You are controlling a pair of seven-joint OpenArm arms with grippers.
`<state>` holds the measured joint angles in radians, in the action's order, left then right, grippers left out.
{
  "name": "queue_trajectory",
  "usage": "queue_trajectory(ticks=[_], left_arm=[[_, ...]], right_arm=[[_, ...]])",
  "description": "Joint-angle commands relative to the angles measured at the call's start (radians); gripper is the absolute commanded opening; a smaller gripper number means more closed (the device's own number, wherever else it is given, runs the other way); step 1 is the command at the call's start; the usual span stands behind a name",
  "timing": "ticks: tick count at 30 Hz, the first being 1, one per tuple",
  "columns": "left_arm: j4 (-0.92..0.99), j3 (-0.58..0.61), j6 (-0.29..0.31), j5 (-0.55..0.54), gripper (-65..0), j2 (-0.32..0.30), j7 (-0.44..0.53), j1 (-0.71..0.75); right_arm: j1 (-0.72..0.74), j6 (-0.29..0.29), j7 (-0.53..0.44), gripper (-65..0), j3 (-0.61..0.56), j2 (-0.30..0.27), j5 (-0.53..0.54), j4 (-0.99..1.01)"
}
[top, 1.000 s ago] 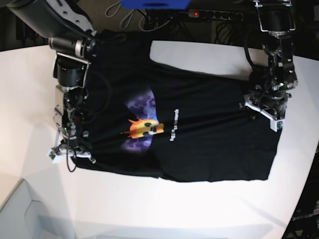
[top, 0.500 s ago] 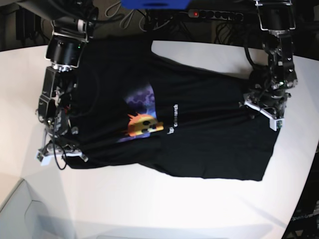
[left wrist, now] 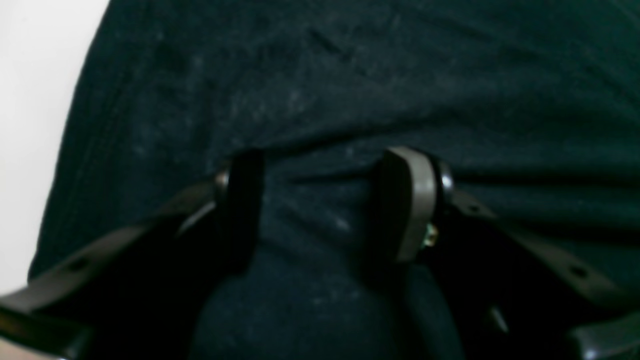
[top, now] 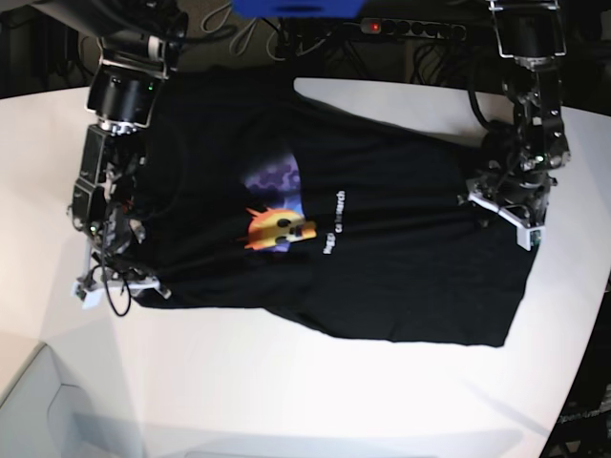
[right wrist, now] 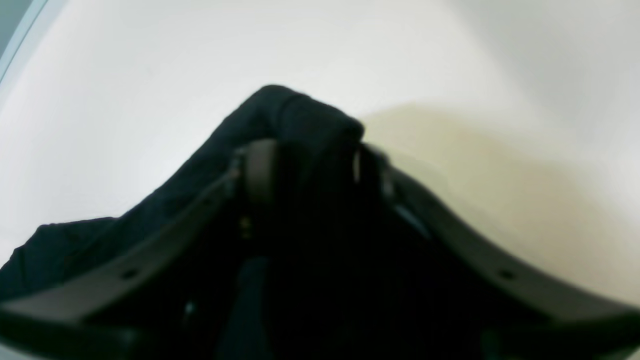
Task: Layout the t-shirt on the table in an organized manner, then fold the t-shirt properly
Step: 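Drag the shirt edge with the right gripper away from the left gripper, then grasp the shirt near the logo with the right gripper and pull it outward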
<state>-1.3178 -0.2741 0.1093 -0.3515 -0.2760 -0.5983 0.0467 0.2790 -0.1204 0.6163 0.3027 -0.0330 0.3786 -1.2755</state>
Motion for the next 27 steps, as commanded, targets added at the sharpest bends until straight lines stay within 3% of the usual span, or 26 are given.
queue_trajectory(ticks=[1, 3, 10, 18, 21, 27], left_arm=[[0.002, -0.001, -0.006, -0.002, -28.3, -0.002, -0.068, 0.009], [0.002, -0.001, -0.006, -0.002, -28.3, -0.002, -0.068, 0.009], [-0.001, 0.002, -0.006, -0.002, -28.3, -0.001, -0.068, 0.009], [-0.006, 0.000, -0.006, -0.002, -28.3, -0.001, -0.078, 0.011], [-0.006, 0.002, -0.006, -0.002, -28.3, -0.001, -0.078, 0.011], [-0.007, 0.003, -0.006, -0.002, -28.3, -0.001, -0.078, 0.011]], right_arm=[[0.026, -0.002, -0.025, -35.5, 0.005, -0.008, 0.013, -0.025], [0.022, -0.002, -0.034, -32.7, 0.006, -0.008, 0.015, -0.026], [-0.008, -0.002, -0.037, -31.7, 0.011, 0.003, 0.012, -0.169], [-0.019, 0.000, -0.025, -29.2, -0.396, -0.018, -0.016, -0.224], [-0.007, 0.000, -0.036, -26.6, -0.546, -0.017, -0.080, -0.171], [0.122, 0.000, -0.037, -23.3, -0.787, -0.025, -0.089, 0.021]])
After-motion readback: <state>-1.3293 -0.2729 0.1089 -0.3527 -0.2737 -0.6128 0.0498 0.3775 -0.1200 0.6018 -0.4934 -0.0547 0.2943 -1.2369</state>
